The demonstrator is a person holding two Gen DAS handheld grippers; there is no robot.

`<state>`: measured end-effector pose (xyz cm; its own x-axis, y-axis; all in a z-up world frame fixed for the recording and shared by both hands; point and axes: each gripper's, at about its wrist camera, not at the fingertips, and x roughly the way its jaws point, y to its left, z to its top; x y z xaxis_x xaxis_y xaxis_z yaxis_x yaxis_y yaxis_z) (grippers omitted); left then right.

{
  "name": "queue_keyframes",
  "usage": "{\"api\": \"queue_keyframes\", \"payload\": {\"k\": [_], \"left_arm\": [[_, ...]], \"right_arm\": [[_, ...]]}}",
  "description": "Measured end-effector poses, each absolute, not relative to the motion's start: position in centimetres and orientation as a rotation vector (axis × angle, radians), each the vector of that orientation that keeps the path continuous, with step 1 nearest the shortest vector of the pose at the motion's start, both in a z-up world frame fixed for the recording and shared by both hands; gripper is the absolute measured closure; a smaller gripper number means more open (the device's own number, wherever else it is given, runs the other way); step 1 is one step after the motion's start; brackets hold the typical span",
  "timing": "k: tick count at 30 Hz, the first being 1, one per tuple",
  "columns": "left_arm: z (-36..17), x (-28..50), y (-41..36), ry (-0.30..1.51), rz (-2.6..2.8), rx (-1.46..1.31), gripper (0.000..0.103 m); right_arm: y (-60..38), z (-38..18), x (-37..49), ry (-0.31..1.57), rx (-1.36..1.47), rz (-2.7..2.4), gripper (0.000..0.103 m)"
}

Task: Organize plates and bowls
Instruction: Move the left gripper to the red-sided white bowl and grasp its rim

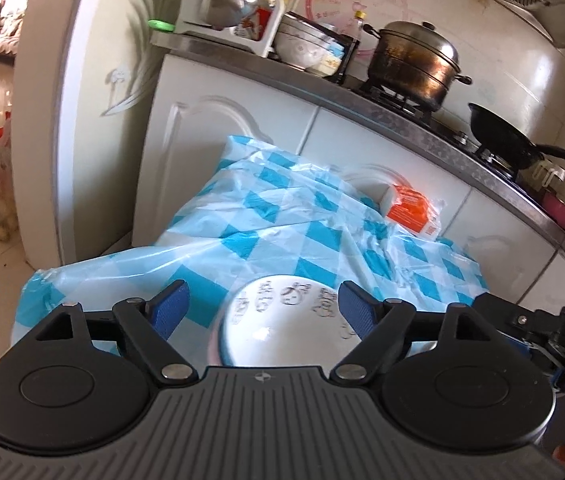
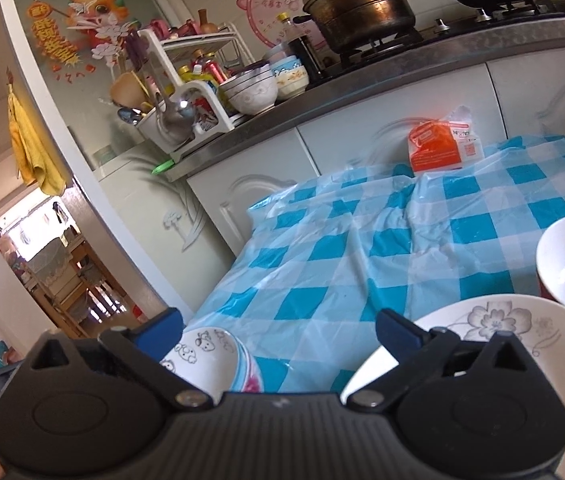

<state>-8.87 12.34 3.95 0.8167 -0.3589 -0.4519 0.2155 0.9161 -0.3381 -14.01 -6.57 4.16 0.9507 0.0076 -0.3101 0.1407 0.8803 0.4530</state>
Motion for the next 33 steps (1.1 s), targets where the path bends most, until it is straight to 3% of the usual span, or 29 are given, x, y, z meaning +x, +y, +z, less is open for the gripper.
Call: {"api": "queue_keyframes", "payload": {"k": [33], "left_arm": [[5.8,-10.0,-0.8,0.557,-0.637,-0.110,0.000]], "right_arm": [[-20.1,2.0,-24.2,0.058,0.693,-0.461,0.001]]}}
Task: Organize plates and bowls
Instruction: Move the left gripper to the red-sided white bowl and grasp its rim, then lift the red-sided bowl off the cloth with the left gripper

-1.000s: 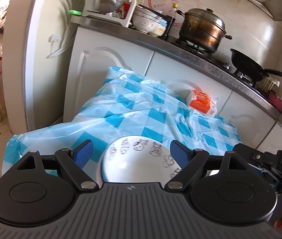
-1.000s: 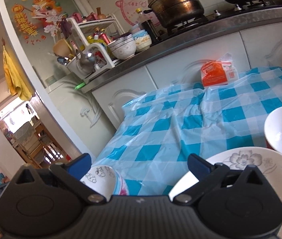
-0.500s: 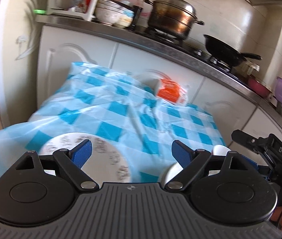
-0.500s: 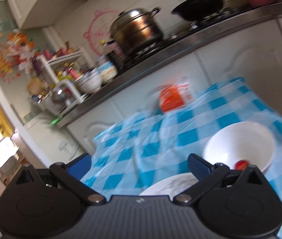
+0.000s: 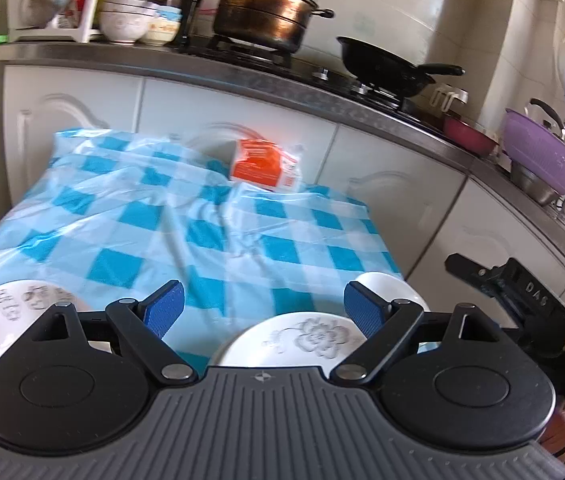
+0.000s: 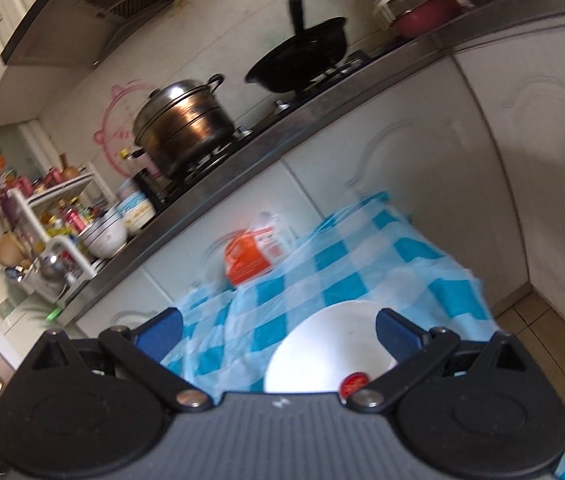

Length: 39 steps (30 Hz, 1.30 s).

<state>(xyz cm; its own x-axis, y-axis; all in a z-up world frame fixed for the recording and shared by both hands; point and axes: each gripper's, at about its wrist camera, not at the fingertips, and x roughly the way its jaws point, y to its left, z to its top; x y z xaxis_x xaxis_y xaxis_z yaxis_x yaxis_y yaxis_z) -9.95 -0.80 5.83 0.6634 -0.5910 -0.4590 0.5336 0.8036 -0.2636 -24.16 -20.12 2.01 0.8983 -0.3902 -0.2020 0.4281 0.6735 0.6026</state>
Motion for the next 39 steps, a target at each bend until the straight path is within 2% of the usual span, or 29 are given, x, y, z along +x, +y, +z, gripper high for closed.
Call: {"api": "queue_keyframes", "payload": {"k": [10,21,25,28,32,35,39], "left_arm": [[6.0,-10.3,-5.3,0.553,-0.706,-0.039,0.000],[4.9,-7.1,-10.7,0.671,-0.762,0.035,0.000],[4.2,-6.1,-12.7,0.676,-0.758,0.102,0.000],[3.6,-5.1,-14.3,0.685,-0.753,0.144,0.000],[2.8,-4.4,-15.7,0.708,-0.761,0.176,0.000],[2.0,-3.8,-16.9,0.729,-0.754,0.201,0.012],[1.1,-2.9,-17.9,0.777,-0.756,0.198,0.031]], "right_arm": [[-22.6,-0.1,-25.4,0.049,0.741,-0.522,0.001],[-24.8,-3.0,-25.5,0.055,0.818,-0.521,0.003],[-25.3,-3.7,-25.2,0.074,0.837,-0.499,0.007],[-25.6,-4.0,-25.1,0.083,0.848,-0.479,0.016],[-25.8,-4.5,-24.6,0.116,0.859,-0.461,0.022],[-25.9,-5.0,-24.3,0.130,0.871,-0.439,0.030],[-25.9,-5.1,-24.0,0.141,0.871,-0.426,0.032]]}}
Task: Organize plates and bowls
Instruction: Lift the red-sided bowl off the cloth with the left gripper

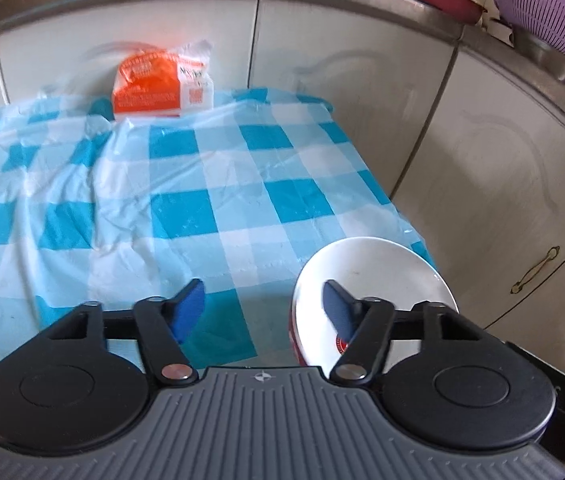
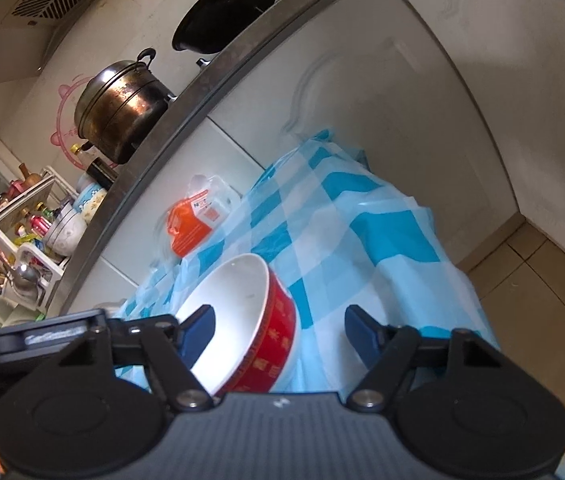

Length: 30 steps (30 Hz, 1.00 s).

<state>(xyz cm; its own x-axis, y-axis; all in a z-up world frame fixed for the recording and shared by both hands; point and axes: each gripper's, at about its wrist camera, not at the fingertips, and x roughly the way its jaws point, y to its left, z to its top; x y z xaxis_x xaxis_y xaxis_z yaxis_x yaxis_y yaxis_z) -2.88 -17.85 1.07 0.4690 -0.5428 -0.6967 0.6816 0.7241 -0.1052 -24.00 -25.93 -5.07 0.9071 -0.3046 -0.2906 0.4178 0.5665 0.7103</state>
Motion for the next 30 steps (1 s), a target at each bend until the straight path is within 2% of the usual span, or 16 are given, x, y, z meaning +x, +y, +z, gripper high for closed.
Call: {"api": "queue_keyframes", "payload": {"k": [2,4,8,12,14,17,19,30], "left_arm": [[0.6,-2.6,-18.4,0.788,-0.752,0.220,0.033],[0.3,-2.3,-18.8,0.792,-0.739,0.241,0.039],[-0.3,-1.9,-19.6,0.811,-0.757,0.261,0.044],[-0.8,-1.9,-20.3,0.835,-0.785,0.263,0.059],[-0.9,-2.0,-20.6,0.830,-0.793,0.273,0.063],[-0.9,-2.1,-20.8,0.832,-0.810,0.267,0.075],[-0.9,-2.1,-21.0,0.832,-0.818,0.264,0.083],[0.5,-2.3,-20.1,0.797,-0.826,0.164,0.089]], "right_arm": [[-25.9,-5.1,-23.9,0.151,0.869,-0.424,0.036],[-26.0,-5.2,-23.7,0.165,0.872,-0.427,0.038],[-25.9,-5.1,-23.5,0.178,0.872,-0.420,0.040],[-25.9,-5.1,-23.2,0.186,0.875,-0.409,0.042],[-26.0,-5.2,-23.1,0.193,0.882,-0.405,0.046],[-25.9,-5.2,-23.0,0.185,0.907,-0.372,0.053],[-25.8,-5.2,-22.8,0.188,0.915,-0.358,0.052],[-25.7,-4.9,-22.6,0.182,0.954,-0.353,0.051]]}}
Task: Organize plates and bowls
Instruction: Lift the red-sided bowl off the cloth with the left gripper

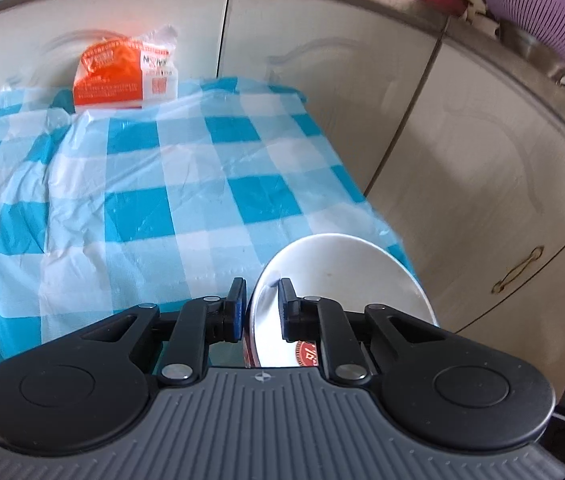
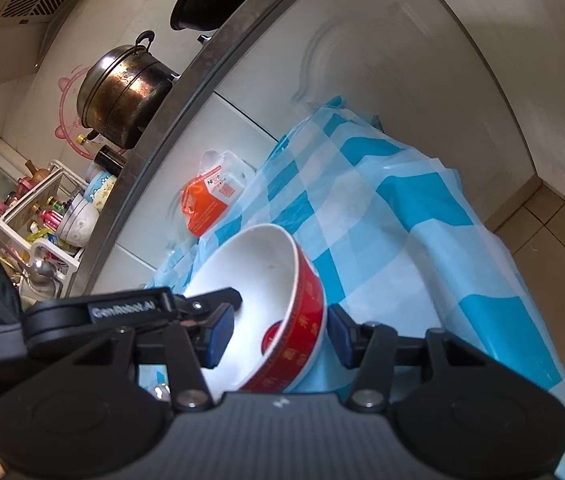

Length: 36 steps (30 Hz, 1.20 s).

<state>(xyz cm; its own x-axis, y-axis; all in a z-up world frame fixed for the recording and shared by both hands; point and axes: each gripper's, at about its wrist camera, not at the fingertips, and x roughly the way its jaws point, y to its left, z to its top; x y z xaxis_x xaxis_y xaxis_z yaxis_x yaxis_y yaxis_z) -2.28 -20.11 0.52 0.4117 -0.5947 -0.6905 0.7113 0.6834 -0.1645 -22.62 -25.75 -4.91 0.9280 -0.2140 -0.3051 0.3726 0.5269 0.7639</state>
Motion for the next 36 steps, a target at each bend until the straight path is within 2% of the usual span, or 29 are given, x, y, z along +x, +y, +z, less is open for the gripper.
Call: {"api": "queue_keyframes", "payload": {"k": [19,36], "left_arm": [[3.4,-1.6,-15.5,0.742,-0.791,-0.016,0.088],[5.1,-1.9,-7.6,0.708,-0.742,-0.144,0.087]], "right_arm": [[-23.7,-1.3,-21.1,0.125,0.880,-0.332,0.051],[-19.3,1.4,-18.6,0.154,0.801,-0.251,0.051]]}}
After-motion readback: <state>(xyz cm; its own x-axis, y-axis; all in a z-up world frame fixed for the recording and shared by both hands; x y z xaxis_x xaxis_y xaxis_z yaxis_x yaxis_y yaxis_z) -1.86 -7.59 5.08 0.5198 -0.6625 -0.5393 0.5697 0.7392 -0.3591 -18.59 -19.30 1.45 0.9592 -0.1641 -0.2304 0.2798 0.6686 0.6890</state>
